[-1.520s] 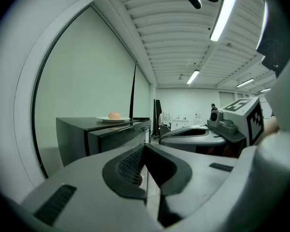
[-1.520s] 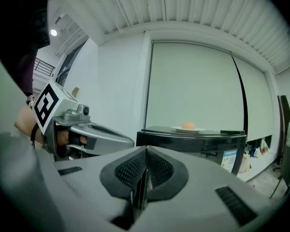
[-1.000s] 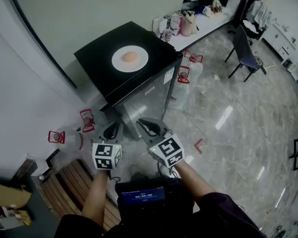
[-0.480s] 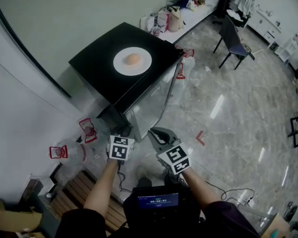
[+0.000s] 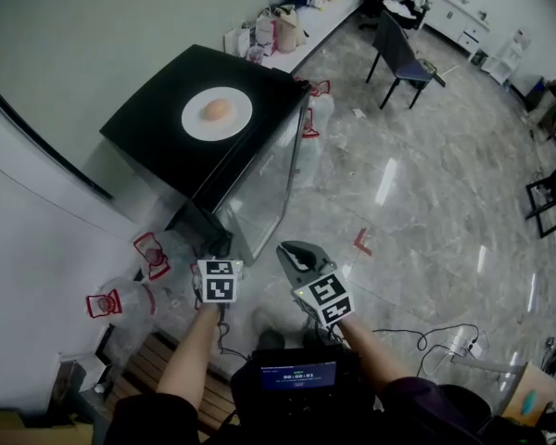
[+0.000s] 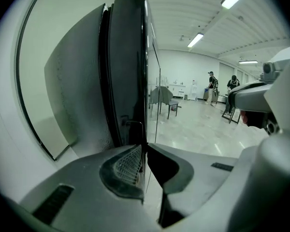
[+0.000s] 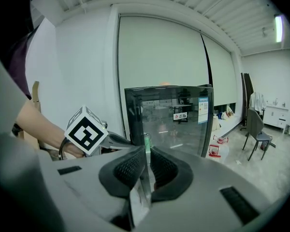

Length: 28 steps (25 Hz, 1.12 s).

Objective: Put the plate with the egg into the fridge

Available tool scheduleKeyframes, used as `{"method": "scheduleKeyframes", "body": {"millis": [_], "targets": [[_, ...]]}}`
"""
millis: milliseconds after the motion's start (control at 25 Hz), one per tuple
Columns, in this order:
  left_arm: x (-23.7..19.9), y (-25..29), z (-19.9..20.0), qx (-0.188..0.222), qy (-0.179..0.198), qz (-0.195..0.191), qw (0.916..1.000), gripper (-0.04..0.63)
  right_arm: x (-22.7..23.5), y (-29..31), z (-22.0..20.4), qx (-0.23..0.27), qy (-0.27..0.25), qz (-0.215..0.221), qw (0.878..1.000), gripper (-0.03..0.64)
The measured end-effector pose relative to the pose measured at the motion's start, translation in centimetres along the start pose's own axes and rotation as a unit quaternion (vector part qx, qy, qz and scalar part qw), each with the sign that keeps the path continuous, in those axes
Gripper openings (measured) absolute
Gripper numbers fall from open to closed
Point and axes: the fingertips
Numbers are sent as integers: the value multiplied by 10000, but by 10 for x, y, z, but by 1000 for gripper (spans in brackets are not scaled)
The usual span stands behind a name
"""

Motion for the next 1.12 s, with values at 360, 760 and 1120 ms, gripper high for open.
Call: {"method": "scheduleKeyframes", "body": {"millis": [360,760,1120], "targets": [[74,2,-4,110,104,-67,9999,35,2,-14,9,211,-96,240,9994,15],[126,-38,2,959,569,-103,9937,37,22,-36,3,202,-126,265,9994,54],[102,-38,34,1078,1324,-611,9834,37,3,-35,8,287,-229,327,9988,87]]}}
Point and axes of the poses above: the fingertips, and each gripper's own axes: y forward along the fingers, x to its right, z out of its top, and after that the axes turned 8 degrees about -z, right-handed
